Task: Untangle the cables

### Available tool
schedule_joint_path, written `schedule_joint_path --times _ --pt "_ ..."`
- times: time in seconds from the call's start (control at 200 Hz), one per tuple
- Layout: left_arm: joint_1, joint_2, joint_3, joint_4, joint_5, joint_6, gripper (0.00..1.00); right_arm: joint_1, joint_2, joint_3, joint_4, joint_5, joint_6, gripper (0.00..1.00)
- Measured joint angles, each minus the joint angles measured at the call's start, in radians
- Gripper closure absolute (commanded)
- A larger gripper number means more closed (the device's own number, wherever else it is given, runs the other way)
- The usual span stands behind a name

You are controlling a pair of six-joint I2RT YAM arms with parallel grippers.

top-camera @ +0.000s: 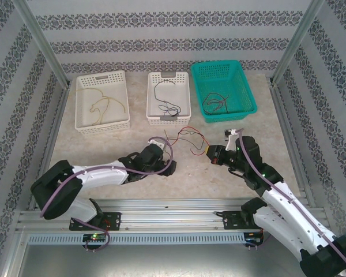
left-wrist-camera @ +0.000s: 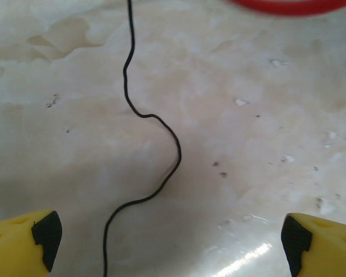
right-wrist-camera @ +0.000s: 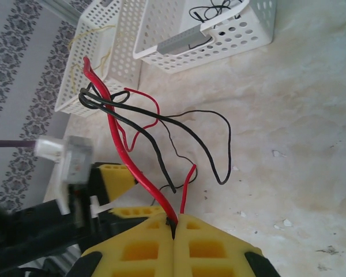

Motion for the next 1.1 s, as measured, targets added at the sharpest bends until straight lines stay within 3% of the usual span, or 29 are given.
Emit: schedule_joint_path --times 0.445,0.744,0.849,0.979,1.104 --pt "-0.004 0.041 -0.117 0.323 -0.105 0.101 0.00 0.001 -0.071 0.051 -0.026 -0.124 0.074 1.00" --pt "-0.005 -0.032 -0.217 0.554 -0.160 0.231 0.01 0.004 -0.121 0.074 -0.033 -0.216 0.134 1.00" --pt "-0.005 -0.036 -0.218 0.591 -0.168 0.257 0.08 0.010 -0.140 0.088 -0.033 -0.240 0.153 1.00" --pt "-0.004 -0.062 -0.227 0.628 -0.195 0.285 0.28 0.016 -0.159 0.096 -0.028 -0.275 0.179 1.00" --pt "-0.004 -0.087 -0.230 0.650 -0.213 0.302 0.36 0.023 -0.173 0.096 -0.019 -0.299 0.213 1.00"
